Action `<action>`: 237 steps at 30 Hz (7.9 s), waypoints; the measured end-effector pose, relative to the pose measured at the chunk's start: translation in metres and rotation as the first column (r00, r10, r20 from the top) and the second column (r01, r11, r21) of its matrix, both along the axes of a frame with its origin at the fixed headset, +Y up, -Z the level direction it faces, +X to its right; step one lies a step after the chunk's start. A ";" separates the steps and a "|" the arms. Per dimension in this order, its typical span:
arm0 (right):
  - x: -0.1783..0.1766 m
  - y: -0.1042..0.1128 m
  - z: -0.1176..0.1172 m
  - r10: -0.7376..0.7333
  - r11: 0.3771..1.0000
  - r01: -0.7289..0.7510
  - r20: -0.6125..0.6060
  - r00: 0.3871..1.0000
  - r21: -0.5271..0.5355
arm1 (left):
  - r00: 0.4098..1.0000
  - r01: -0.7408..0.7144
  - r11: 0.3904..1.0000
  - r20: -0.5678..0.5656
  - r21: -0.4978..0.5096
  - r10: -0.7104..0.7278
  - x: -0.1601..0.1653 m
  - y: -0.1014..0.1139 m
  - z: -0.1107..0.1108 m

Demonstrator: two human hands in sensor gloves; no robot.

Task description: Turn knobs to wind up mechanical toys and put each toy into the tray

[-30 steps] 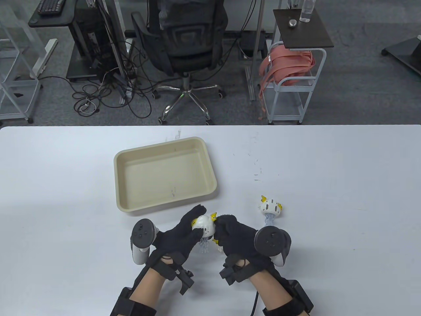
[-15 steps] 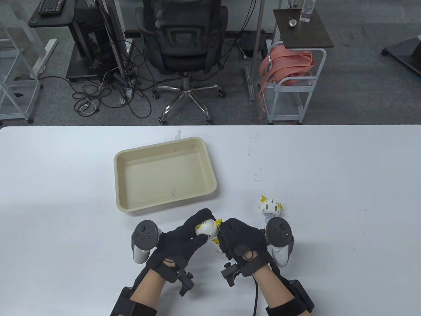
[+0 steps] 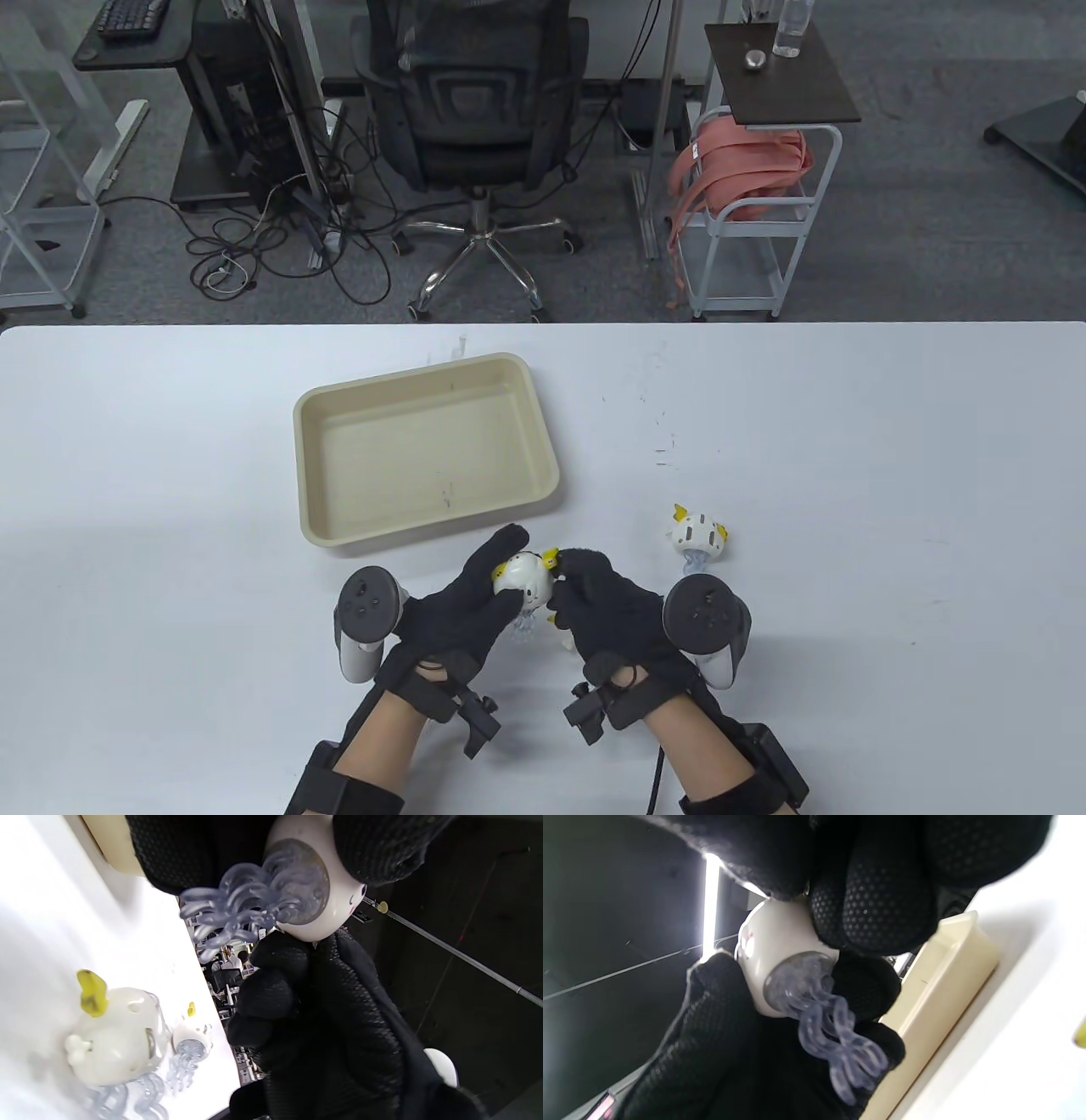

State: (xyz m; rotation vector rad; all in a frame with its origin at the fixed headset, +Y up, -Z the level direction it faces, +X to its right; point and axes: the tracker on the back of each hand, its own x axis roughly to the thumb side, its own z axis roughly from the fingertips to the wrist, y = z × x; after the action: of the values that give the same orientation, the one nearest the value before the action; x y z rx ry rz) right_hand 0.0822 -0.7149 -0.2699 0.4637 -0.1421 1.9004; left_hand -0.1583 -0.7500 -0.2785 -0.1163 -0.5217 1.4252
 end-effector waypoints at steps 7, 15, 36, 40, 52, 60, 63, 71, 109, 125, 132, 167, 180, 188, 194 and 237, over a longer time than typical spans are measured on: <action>0.000 0.005 0.004 0.074 0.989 -0.079 0.044 0.996 0.121 | 0.996 -0.074 0.995 0.036 -0.069 0.077 0.005 -0.004 0.000; 0.003 0.003 0.003 0.085 0.985 -0.098 0.090 0.992 0.144 | 0.997 -0.053 0.997 0.048 -0.059 0.056 0.006 -0.004 -0.001; 0.014 -0.010 -0.007 -0.061 0.991 0.073 0.105 0.993 -0.113 | 0.998 0.033 0.999 0.049 0.036 -0.035 0.009 0.007 0.003; 0.012 -0.005 -0.003 -0.058 0.996 0.065 0.119 0.991 -0.061 | 0.999 0.037 0.999 0.031 0.021 -0.038 0.008 0.005 0.003; -0.004 0.004 0.004 0.092 0.991 -0.094 0.030 0.995 0.095 | 0.998 -0.058 0.996 0.021 -0.062 0.060 0.002 -0.002 -0.001; -0.002 0.007 0.005 0.131 0.974 -0.141 0.071 0.989 0.178 | 0.995 -0.092 0.991 0.042 -0.097 0.096 0.005 -0.002 0.000; 0.000 0.007 0.005 0.114 0.977 -0.125 0.071 0.991 0.173 | 0.996 -0.079 0.993 0.042 -0.085 0.083 0.005 -0.001 0.000; 0.006 0.004 0.001 0.077 0.989 -0.090 0.111 0.991 0.119 | 0.997 -0.047 0.998 0.065 -0.051 0.050 0.009 0.004 0.002; -0.005 0.014 0.011 0.187 0.942 -0.206 0.096 0.978 0.266 | 0.985 -0.147 0.977 0.062 -0.152 0.158 0.002 -0.001 -0.002; 0.013 -0.006 -0.009 -0.112 0.989 0.115 0.042 0.993 -0.095 | 0.992 -0.072 0.995 0.098 -0.063 0.078 0.007 0.003 -0.001; 0.015 -0.019 -0.013 -0.250 0.918 0.250 0.043 0.967 -0.308 | 0.992 -0.012 1.000 0.126 0.011 0.011 0.004 0.007 -0.002; 0.027 -0.001 -0.008 -0.137 0.986 0.147 0.118 0.983 -0.076 | 0.464 0.782 0.617 -0.574 -0.093 -0.675 -0.060 0.051 -0.079; 0.032 -0.002 -0.010 -0.131 0.988 0.141 0.148 0.980 -0.057 | 0.119 0.911 0.267 -0.422 -0.313 -0.899 -0.061 0.011 -0.104; 0.031 0.000 -0.009 -0.104 0.993 0.112 0.152 0.983 -0.044 | 0.252 0.864 0.386 -0.386 -0.324 -0.887 -0.070 0.009 -0.100; 0.026 0.001 -0.007 -0.010 0.999 0.017 0.136 0.991 -0.046 | 0.393 0.803 0.515 -0.382 -0.302 -0.836 -0.079 0.009 -0.088; -0.035 -0.019 0.002 0.912 0.406 -0.910 0.106 0.396 -0.084 | 0.527 0.800 0.600 -0.453 -0.021 -0.719 -0.021 0.016 -0.004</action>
State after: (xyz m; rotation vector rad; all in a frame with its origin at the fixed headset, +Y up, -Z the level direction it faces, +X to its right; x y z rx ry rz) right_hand 0.0469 -0.7336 -0.2679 0.4300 0.0750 3.0641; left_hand -0.1790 -0.7340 -0.2824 0.1152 -0.1809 0.4719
